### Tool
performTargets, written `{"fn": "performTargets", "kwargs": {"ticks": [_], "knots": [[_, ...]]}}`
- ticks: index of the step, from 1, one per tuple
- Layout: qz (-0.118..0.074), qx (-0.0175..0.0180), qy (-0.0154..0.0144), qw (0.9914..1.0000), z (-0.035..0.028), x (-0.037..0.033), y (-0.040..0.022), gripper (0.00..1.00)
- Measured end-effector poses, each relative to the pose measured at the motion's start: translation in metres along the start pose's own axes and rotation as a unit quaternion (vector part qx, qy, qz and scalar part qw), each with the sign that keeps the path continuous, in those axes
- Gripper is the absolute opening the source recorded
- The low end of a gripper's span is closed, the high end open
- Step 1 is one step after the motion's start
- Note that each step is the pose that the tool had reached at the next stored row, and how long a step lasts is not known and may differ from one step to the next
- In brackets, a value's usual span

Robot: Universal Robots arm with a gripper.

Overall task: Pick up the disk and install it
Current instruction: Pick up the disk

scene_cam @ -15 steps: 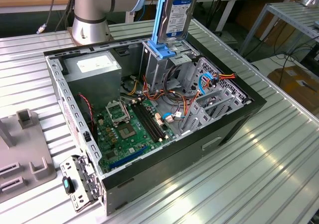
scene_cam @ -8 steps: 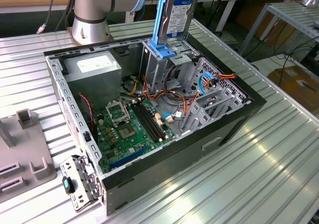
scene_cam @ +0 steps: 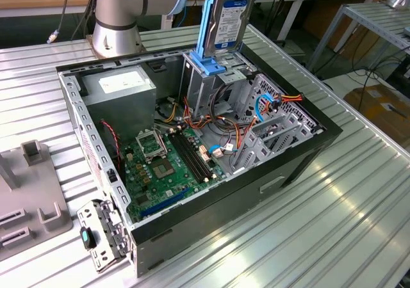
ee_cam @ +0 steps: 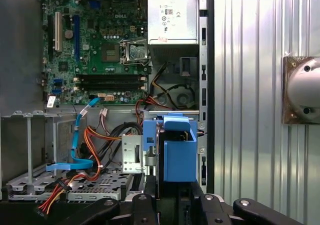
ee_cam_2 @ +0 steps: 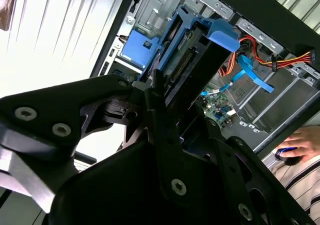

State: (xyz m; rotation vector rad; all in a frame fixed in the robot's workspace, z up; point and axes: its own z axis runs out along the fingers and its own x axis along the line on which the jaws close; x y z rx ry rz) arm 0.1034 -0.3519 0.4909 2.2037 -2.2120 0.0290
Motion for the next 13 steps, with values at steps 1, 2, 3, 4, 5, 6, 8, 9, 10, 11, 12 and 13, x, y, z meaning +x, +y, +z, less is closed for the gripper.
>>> {"fn": "performTargets", "kwargs": {"ticks": [1,2,3,4,5,6,8,9,10,11,12,13], "knots": [[0.000,0.0000,0.0000,1.00000,0.0000,0.0002,0.0000,0.35],[0.000,0.0000,0.0000,1.00000,0.0000,0.0004,0.0000,0.35],[0.000,0.0000,0.0000,1.00000,0.0000,0.0007,0.0000,0.35],[0.000,0.0000,-0.0001,1.00000,0.0001,0.0009,0.0000,0.35],[0.000,0.0000,0.0000,1.00000,0.0000,0.0012,0.0000,0.35],[0.000,0.0000,0.0000,1.00000,0.0000,0.0014,0.0000,0.35],[0.000,0.0000,0.0000,1.00000,0.0000,0.0018,0.0000,0.35],[0.000,0.0000,0.0000,1.00000,0.0000,0.0021,0.0000,0.35],[0.000,0.0000,0.0000,1.00000,0.0000,0.0023,0.0000,0.35],[0.000,0.0000,0.0000,1.00000,0.0001,0.0026,0.0000,0.35],[0.000,0.0000,0.0000,1.00000,0.0001,0.0028,0.0000,0.35],[0.000,0.0000,0.0000,1.00000,0.0001,0.0031,0.0000,0.35]]}}
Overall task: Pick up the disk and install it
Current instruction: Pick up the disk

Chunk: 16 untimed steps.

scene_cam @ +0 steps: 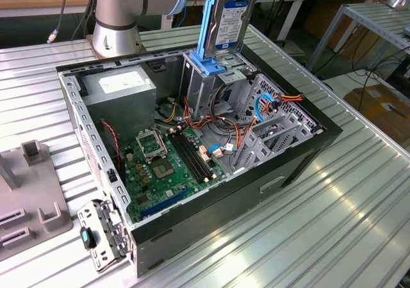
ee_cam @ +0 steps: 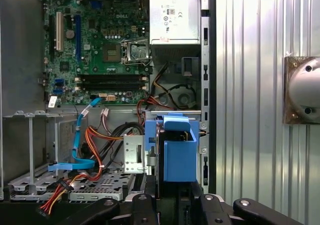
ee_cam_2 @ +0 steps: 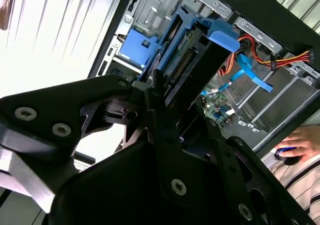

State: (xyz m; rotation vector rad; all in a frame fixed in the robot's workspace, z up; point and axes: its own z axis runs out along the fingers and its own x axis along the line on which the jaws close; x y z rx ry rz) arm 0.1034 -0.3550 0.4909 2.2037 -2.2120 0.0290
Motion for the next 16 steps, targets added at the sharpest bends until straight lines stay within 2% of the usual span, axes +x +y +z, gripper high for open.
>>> {"fn": "performTargets", "kwargs": {"ticks": [16], "knots": [[0.000,0.0000,0.0000,1.00000,0.0003,0.0119,-0.0004,0.35]]}}
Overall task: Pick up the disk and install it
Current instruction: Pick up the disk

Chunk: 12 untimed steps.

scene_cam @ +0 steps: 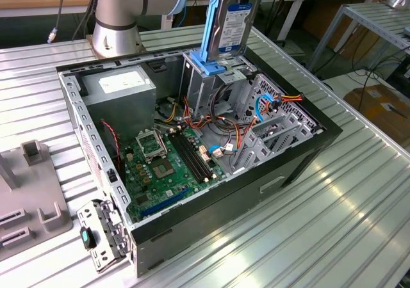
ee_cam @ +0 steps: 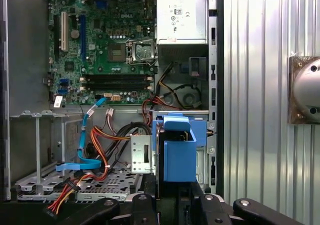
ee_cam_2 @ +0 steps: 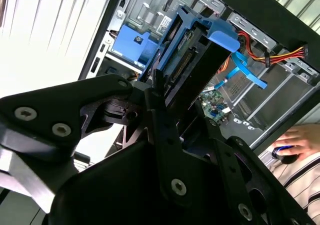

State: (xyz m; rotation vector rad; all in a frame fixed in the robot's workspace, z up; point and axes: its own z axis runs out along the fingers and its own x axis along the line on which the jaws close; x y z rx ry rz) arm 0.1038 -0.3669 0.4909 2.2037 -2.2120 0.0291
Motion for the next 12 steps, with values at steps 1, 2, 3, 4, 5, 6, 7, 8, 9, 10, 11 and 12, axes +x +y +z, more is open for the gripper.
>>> {"fn": "performTargets", "kwargs": {"ticks": [1,2,3,4,5,6,7,8,9,10,11,12], "knots": [[0.000,0.0000,0.0000,1.00000,0.0000,0.0006,0.0000,0.35],[0.000,0.0000,0.0000,1.00000,0.0000,0.0011,-0.0001,0.35],[0.000,0.0000,0.0000,1.00000,0.0001,0.0018,-0.0001,0.35],[0.000,0.0000,0.0000,1.00000,0.0001,0.0024,-0.0001,0.35],[0.000,0.0000,0.0000,1.00000,0.0001,0.0031,-0.0002,0.35],[0.000,0.0000,0.0000,1.00000,0.0001,0.0043,-0.0003,0.35],[0.000,0.0000,0.0000,1.00000,0.0001,0.0048,-0.0003,0.35],[0.000,0.0000,0.0000,1.00000,0.0002,0.0053,-0.0003,0.35],[0.000,0.0000,0.0000,1.00000,0.0002,0.0062,-0.0004,0.35],[0.000,0.0000,0.0000,1.00000,0.0002,0.0074,-0.0005,0.35],[0.000,0.0000,0.0000,1.00000,0.0002,0.0079,-0.0005,0.35],[0.000,0.0000,0.0000,1.00000,0.0002,0.0084,-0.0005,0.35]]}}
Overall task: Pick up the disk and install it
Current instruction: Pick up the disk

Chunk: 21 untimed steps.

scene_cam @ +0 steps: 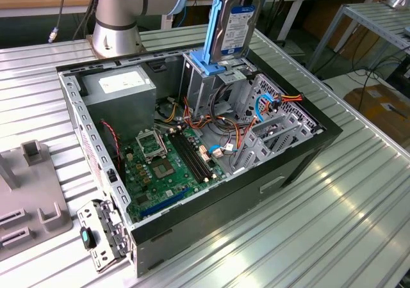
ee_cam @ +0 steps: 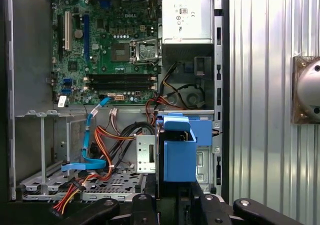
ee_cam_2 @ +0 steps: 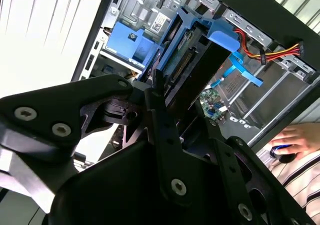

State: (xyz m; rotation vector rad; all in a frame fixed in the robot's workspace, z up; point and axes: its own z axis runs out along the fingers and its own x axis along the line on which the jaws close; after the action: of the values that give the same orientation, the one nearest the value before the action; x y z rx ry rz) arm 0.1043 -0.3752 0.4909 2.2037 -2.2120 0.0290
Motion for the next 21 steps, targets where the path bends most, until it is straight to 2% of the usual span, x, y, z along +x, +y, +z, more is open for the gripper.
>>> {"fn": "performTargets", "kwargs": {"ticks": [21], "knots": [[0.000,0.0000,0.0009,1.00000,0.0004,0.0155,-0.0014,0.35]]}}
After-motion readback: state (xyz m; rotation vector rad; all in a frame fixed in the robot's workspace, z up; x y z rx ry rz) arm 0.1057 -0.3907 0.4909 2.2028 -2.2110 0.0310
